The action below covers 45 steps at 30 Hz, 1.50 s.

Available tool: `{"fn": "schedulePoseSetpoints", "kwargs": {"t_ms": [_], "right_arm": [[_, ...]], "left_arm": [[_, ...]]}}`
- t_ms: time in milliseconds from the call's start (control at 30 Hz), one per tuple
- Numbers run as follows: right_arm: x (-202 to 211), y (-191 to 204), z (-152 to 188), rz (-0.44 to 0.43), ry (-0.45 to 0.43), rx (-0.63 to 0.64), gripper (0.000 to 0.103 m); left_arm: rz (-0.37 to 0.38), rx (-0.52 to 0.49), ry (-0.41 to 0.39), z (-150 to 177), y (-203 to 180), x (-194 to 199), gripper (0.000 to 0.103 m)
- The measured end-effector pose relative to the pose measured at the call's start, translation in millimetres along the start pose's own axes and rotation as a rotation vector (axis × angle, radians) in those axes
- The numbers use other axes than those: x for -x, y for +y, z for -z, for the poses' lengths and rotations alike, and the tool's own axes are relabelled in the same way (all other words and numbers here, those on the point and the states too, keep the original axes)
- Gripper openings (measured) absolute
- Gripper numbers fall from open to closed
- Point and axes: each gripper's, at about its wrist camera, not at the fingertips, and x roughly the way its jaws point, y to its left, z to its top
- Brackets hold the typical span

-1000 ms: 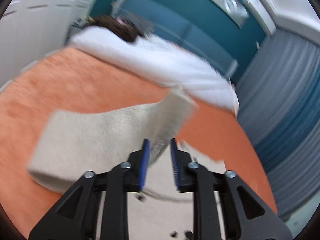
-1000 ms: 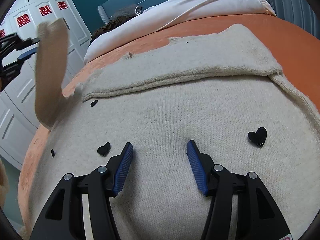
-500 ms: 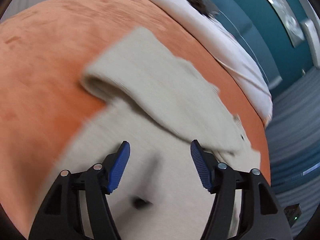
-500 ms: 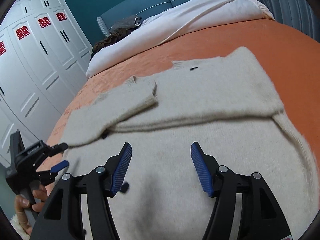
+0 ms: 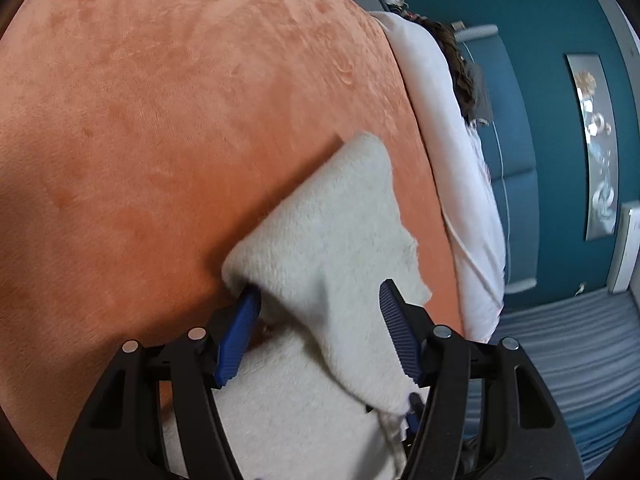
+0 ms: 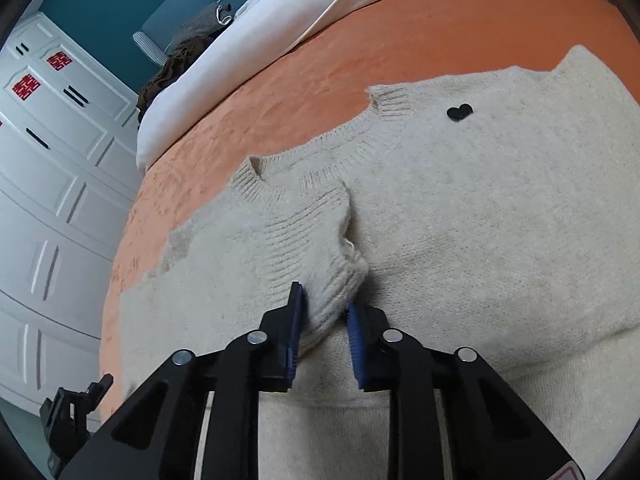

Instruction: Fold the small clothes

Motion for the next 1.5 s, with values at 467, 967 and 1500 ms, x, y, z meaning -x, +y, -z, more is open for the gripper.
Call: {"fn": "schedulePoseSetpoints", "kwargs": {"t_ms": [467,967,1500], "right_arm": [[-8,8,-6,0.025,0.048,0.090,0.022],[126,9,-43,-0.055,-0.363,0.231,0.008],[69,-68,-30,0.052,-0.143,0.059,0.009]], "left_arm": [[-0.072,0.067,0.027,9,-1,-9,0.073],[-0.014,-0.209,-0.054,11,-55,2,0.025],[-0.078,-0.106,0.088,70,-40,-29,0.049]]}}
